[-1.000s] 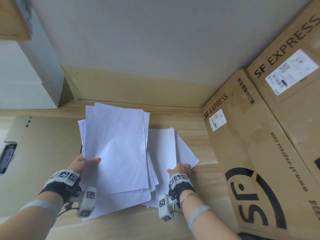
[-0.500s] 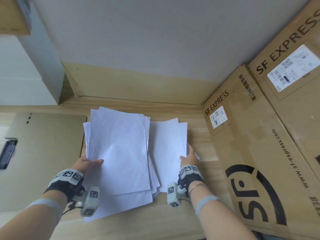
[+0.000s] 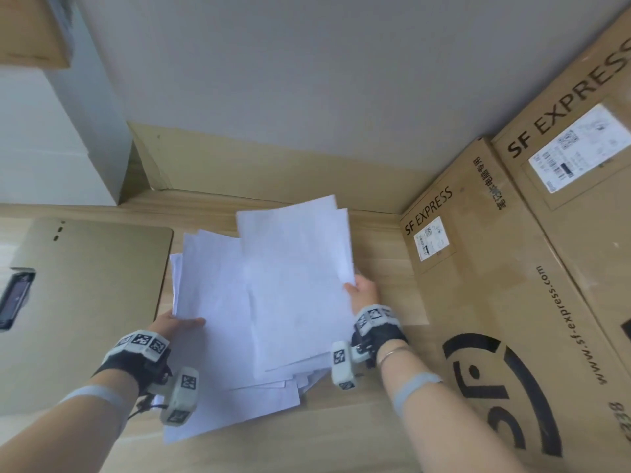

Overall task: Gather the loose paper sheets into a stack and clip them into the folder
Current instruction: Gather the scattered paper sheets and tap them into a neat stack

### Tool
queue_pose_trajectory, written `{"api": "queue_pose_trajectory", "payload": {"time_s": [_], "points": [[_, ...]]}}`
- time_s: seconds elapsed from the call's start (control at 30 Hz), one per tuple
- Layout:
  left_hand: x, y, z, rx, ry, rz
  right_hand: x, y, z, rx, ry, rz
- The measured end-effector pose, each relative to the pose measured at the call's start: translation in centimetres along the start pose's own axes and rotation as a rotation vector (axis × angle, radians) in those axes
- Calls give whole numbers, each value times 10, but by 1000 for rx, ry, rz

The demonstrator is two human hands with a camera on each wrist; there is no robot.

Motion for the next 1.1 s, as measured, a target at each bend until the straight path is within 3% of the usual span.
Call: {"api": "queue_pose_trajectory", "payload": {"time_s": [0.13, 0.27, 0.4, 0.5, 0.57, 0.67, 0.93, 1.1], "points": [[1, 5, 1, 23, -47, -31, 73, -25, 1, 81, -81, -161], [3, 2, 3, 59, -3, -1, 106, -37, -6, 95, -36, -198], [2, 3, 1, 68, 0, 19, 78, -25, 12, 192, -102, -80], [-4, 5, 3, 78, 5, 37, 26, -27, 49, 425, -237, 75], [-7, 7, 3, 83, 0, 46, 7, -39, 70, 601, -253, 66], [-6, 8, 3, 84, -18, 31, 3, -46, 82, 707, -216, 46], [-2, 9, 1, 72, -52, 18, 15, -28, 80, 647, 110, 143], [-2, 14, 3, 62, -31, 2, 5, -36, 69, 470, 467, 363]]}}
Point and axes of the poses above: each hand's wrist, its own y-axis towards the middle knuckle, its own x-axis out of the palm, z = x × y, the point moved 9 cm from there along y, towards the middle knuckle, and after that the axes turned 6 degrees about y, right-handed, at the moved point
